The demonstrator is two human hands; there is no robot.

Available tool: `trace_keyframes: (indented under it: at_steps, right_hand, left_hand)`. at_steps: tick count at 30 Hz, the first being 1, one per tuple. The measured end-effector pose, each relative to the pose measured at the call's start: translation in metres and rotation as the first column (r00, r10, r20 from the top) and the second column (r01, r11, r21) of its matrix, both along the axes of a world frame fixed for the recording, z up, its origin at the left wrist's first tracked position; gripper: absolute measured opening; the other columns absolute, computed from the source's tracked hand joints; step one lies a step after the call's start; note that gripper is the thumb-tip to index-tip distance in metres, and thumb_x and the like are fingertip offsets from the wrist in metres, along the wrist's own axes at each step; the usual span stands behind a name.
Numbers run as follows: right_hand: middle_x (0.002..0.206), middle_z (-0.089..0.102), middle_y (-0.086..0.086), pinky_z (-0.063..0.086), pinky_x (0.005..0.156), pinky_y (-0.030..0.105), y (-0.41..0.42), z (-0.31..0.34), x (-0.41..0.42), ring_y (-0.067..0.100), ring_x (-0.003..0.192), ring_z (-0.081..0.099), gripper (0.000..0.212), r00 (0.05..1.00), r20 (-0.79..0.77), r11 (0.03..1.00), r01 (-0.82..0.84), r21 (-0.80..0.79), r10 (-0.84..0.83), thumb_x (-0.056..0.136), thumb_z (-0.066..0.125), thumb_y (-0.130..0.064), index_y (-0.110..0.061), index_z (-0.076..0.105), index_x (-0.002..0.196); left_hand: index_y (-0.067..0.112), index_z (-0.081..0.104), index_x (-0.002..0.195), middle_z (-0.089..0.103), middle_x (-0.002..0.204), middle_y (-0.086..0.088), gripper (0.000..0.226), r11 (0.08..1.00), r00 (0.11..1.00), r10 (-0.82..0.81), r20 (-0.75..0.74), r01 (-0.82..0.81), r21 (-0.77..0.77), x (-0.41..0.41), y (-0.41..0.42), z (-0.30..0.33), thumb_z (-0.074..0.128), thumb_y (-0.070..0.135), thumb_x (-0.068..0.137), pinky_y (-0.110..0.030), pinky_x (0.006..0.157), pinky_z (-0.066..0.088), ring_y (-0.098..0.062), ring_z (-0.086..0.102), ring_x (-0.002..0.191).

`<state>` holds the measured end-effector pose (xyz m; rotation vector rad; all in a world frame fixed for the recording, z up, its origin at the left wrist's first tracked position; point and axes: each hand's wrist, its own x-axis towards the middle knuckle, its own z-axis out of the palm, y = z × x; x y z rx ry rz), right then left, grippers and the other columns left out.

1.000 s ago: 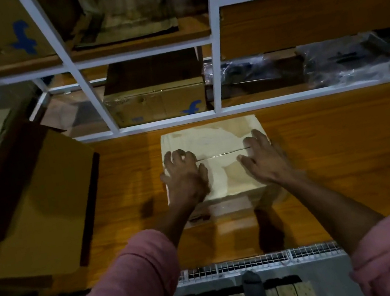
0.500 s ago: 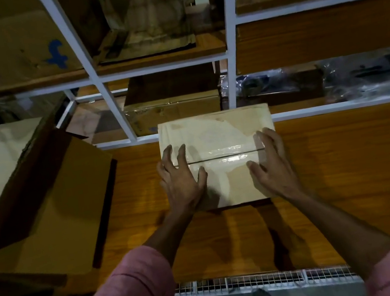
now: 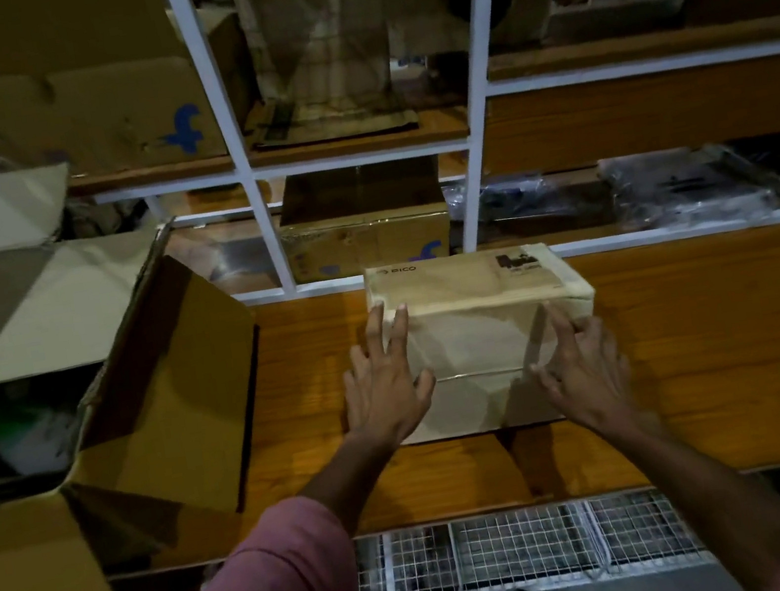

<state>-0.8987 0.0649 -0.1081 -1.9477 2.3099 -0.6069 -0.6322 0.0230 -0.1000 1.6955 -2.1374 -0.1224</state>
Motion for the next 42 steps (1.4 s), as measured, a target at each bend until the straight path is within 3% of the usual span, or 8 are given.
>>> trace_keyframes:
  at_steps: [5,12,18,26,30,35,38,42]
  right_hand:
    - [0.137,0.038,0.018,0.044,0.099,0.063,0.004,0.028,0.011,0.043,0.128,0.038,0.045,0.996,-0.035,0.983,0.074,-0.169,-0.081,0.093,0.063,-0.047,-0.023,0.054,0.131]
    - [0.145,0.036,0.019,0.04,0.104,0.058,-0.026,0.057,0.001,0.041,0.134,0.036,0.053,0.986,0.091,0.985,0.148,-0.093,-0.139,0.097,0.058,-0.049,-0.017,0.054,0.14]
    - [0.148,0.04,0.019,0.047,0.097,0.057,-0.049,0.047,-0.021,0.042,0.132,0.045,0.07,0.914,0.395,0.986,0.032,0.166,-0.096,0.097,0.06,-0.051,-0.022,0.031,0.153]
    - [0.156,0.024,0.018,0.039,0.103,0.061,-0.039,0.043,-0.022,0.044,0.141,0.032,0.103,0.818,0.574,0.999,-0.038,-0.018,0.042,0.089,0.076,-0.042,-0.033,0.004,0.162]
    - [0.159,0.015,0.017,0.035,0.108,0.064,-0.036,0.039,-0.021,0.044,0.144,0.023,0.129,0.845,0.532,0.996,-0.084,0.019,0.061,0.079,0.088,-0.026,-0.031,-0.011,0.162]
    - [0.157,0.018,0.02,0.04,0.103,0.067,-0.023,0.01,-0.032,0.047,0.139,0.034,0.146,0.902,0.422,0.982,-0.151,0.114,0.09,0.069,0.092,-0.018,-0.048,-0.023,0.154]
    - [0.154,0.024,0.022,0.047,0.098,0.065,-0.01,-0.018,-0.039,0.046,0.136,0.038,0.128,0.916,0.392,0.982,-0.14,0.123,0.082,0.076,0.088,-0.024,-0.042,-0.007,0.159]
    - [0.131,0.042,0.021,0.045,0.084,0.04,-0.011,-0.025,-0.039,0.039,0.118,0.048,0.075,0.971,0.227,0.997,-0.075,-0.03,0.08,0.086,0.049,-0.071,-0.01,0.057,0.13]
  left_hand:
    - [0.033,0.038,0.144,0.029,0.154,-0.004,0.054,0.999,0.999,0.034,0.032,-0.034,0.003,-0.001,0.007,0.017,0.041,0.06,0.099,-0.048,0.097,0.043,-0.03,0.036,0.125]
    - [0.021,0.057,0.112,0.046,0.125,-0.007,0.038,0.983,0.974,0.179,-0.141,-0.184,-0.027,-0.016,-0.002,0.031,0.044,0.055,0.101,-0.048,0.092,0.045,-0.028,0.045,0.112]
    - [0.014,0.032,0.15,0.049,0.146,-0.012,0.076,0.882,0.811,0.374,-0.449,-0.163,0.441,-0.018,-0.024,0.018,0.059,0.059,0.096,-0.05,0.102,0.05,-0.034,0.053,0.129]
    - [0.015,0.026,0.154,0.056,0.138,-0.001,0.081,0.949,0.784,0.234,-0.576,-0.054,0.312,-0.007,-0.022,0.022,0.075,0.036,0.092,-0.029,0.092,0.051,-0.02,0.057,0.124]
    - [0.028,-0.005,0.161,0.03,0.157,-0.009,0.123,0.956,0.835,0.196,-0.514,-0.045,0.29,0.004,-0.012,0.013,0.087,0.031,0.08,-0.048,0.113,0.036,-0.029,0.033,0.141]
    - [0.034,-0.041,0.148,0.019,0.155,-0.014,0.153,0.952,0.963,0.149,-0.225,-0.078,0.295,0.011,0.003,-0.005,0.092,0.026,0.074,-0.06,0.107,0.045,-0.037,0.037,0.137]
    - [0.028,-0.016,0.159,0.025,0.156,-0.014,0.131,0.93,0.947,0.222,-0.232,-0.134,0.343,0.013,0.012,-0.017,0.087,0.032,0.079,-0.057,0.109,0.045,-0.036,0.037,0.141]
    - [0.015,0.023,0.156,0.032,0.153,-0.013,0.085,0.934,0.928,0.302,-0.22,-0.241,0.264,0.008,0.016,-0.007,0.061,0.059,0.094,-0.046,0.106,0.044,-0.031,0.041,0.136]
